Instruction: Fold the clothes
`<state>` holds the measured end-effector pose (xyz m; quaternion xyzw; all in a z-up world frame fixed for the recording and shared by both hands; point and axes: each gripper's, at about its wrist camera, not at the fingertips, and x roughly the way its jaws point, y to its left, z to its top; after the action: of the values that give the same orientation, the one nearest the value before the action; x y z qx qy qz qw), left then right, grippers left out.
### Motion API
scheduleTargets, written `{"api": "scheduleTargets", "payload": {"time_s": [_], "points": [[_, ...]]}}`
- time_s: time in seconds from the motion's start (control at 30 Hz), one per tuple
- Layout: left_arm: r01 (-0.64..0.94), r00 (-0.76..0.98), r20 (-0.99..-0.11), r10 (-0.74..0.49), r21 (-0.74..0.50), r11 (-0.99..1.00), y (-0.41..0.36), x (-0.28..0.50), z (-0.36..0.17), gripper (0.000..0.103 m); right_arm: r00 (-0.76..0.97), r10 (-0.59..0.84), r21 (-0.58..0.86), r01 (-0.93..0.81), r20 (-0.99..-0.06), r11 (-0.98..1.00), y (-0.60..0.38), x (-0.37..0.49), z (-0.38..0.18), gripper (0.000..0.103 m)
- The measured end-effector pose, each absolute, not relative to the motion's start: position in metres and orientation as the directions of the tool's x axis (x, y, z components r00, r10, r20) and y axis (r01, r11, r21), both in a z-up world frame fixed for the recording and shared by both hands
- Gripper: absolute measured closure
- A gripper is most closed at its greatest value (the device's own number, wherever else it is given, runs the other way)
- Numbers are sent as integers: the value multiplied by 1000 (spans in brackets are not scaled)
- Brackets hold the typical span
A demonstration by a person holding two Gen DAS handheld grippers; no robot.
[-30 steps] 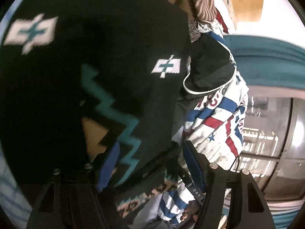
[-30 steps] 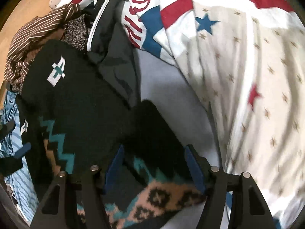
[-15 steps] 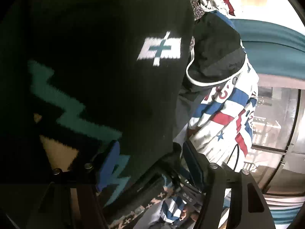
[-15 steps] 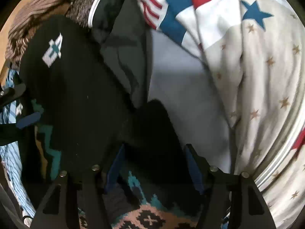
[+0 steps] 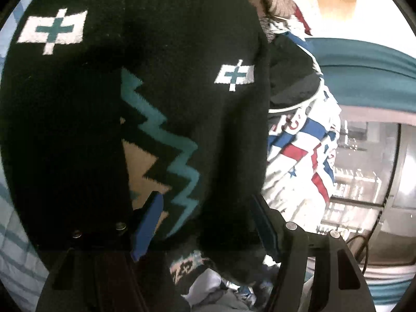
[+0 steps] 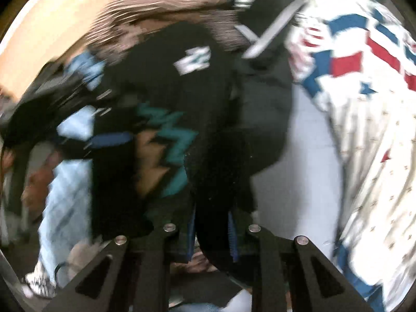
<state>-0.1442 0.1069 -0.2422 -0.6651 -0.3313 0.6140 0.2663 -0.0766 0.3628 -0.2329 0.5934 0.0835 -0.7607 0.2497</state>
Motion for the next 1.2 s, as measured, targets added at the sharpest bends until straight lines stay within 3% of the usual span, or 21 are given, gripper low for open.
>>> {"api": "scheduleTargets", "payload": {"time_s": [0.3, 0.43, 0.63, 0.93, 1.03, 1.2], "points": [[36, 63, -658, 750, -750, -660, 106, -107, -235, 34, -76, -348, 275, 467, -935, -840, 353, -45, -285, 78], [0, 50, -673, 738, -739, -674, 111, -109, -232, 34, -40, -397, 344, 425, -917, -837, 355, -48, -291, 62], [22, -65, -730, 681, -683, -730, 93, -138, -228, 34, -10, -520, 501, 255, -854, -827, 376, -61, -284, 52], [107, -150, -669, 728, -743, -661, 72, -204, -234, 34, -164, -561, 525, 220, -811, -822, 361, -104, -243, 46], [84, -169, -670, 723, -740, -667, 80, -226, -227, 34, -174, -491, 461, 185, -854, -868, 345, -113, -250, 44], [-2, -211, -722, 659, -673, -739, 103, -251, -220, 37, -269, -216, 182, 148, -939, -972, 329, -111, -261, 43]]}}
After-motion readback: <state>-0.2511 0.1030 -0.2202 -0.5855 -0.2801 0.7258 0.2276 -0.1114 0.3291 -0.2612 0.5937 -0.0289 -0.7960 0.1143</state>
